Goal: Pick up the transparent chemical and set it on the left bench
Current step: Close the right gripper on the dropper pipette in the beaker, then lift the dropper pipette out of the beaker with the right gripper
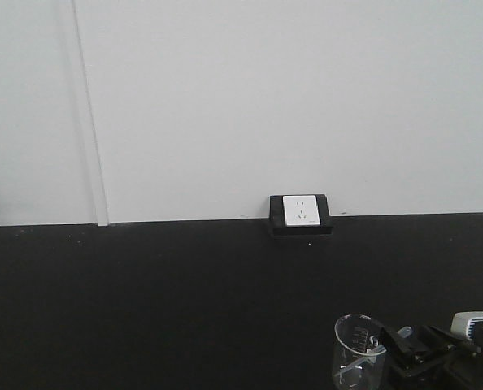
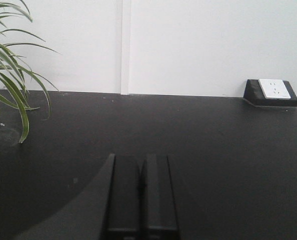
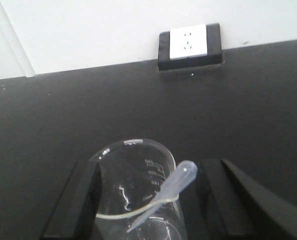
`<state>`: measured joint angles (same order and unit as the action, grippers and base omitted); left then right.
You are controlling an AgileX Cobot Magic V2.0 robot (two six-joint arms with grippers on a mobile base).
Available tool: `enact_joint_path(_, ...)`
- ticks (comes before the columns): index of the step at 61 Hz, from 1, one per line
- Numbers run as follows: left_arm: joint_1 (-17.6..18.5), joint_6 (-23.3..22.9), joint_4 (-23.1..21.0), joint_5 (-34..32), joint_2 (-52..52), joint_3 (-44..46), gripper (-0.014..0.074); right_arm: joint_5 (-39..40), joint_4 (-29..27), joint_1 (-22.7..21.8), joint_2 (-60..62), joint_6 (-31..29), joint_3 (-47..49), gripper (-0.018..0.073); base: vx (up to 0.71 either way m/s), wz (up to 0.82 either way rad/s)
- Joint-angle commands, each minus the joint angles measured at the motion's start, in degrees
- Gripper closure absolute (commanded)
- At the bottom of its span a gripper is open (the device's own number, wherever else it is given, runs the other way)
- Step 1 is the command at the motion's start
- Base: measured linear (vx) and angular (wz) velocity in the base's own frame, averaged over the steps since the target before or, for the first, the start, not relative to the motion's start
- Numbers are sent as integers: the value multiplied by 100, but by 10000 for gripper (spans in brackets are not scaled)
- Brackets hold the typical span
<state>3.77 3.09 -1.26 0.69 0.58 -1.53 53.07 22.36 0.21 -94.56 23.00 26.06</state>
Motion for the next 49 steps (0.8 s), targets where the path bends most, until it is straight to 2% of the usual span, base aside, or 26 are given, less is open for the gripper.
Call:
enact_joint_path(1,10,-45,-4,-449,110,-93,600,799,-151,-31,-95,-30,146,102,0,0)
enact_joint_path(8,10,-45,-4,-449,110,-93,600,1238,-175,-31,-335,-39,146,102,0,0)
enact_joint_path(21,10,-45,-4,-449,110,-93,600,1510,-580,-31,-679,-108,146,104,0,0)
enact_joint_path(28,10,-45,-4,-449,110,-93,600,1701,-706,-31,-846,-216,188,135,0,0)
enact_joint_path(41,10,-45,-4,-449,110,-93,600,1754,-178,-31,-988,-137,547,192,0,0)
enact_joint_path(49,10,-45,-4,-449,110,-93,600,1412,-169,-31,-988,-49,660,203,0,0)
